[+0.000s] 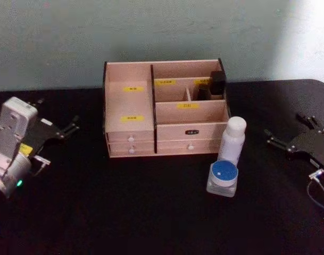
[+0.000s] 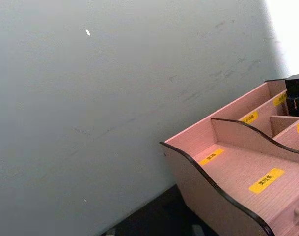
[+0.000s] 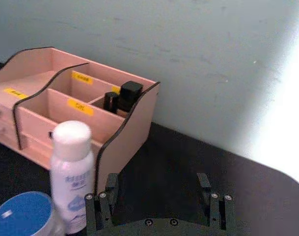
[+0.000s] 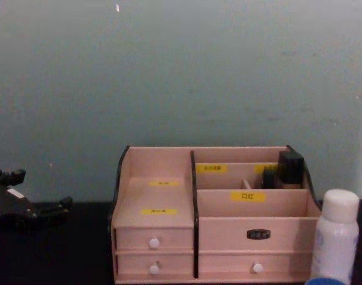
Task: Pick up the facial cleanser and watermelon frost from the table and place them into the tiered storage box.
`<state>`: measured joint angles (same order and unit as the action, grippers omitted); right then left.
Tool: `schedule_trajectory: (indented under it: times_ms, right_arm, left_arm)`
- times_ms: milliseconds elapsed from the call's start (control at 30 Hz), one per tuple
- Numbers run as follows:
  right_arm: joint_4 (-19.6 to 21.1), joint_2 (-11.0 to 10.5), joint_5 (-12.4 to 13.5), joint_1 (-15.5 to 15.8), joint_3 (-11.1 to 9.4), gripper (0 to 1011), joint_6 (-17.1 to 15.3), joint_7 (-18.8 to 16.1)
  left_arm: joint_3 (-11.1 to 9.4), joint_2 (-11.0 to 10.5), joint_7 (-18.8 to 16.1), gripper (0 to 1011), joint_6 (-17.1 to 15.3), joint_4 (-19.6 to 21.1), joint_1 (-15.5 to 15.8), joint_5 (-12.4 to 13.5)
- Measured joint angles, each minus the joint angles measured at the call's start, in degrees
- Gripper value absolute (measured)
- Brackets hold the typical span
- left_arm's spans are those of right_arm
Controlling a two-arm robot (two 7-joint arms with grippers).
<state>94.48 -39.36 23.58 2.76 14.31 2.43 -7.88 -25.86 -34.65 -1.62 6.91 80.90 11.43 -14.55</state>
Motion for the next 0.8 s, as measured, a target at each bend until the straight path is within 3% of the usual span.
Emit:
schedule_trajectory:
  times_ms: [200,400,800]
  right_arm:
    - [2.84,-0.37,1.79,3.38,-1.59,1002,-0.95,-1.86]
    - [4.41,-0.04,2.77,5.10,-1.90,1003,-1.45,-4.33]
    - [3.20,2.87,2.42,4.11,-0.14,1002,-1.98,-8.41]
  left_arm:
    - [0.00,0.00,0.00,1001,0.00,0.00,0.00,0.00]
    - [0.00,0.00,0.00,1001,0.00,-0.01,0.00,0.00]
    - [0.00,0.00,0.00,1001,0.00,0.00,0.00,0.00]
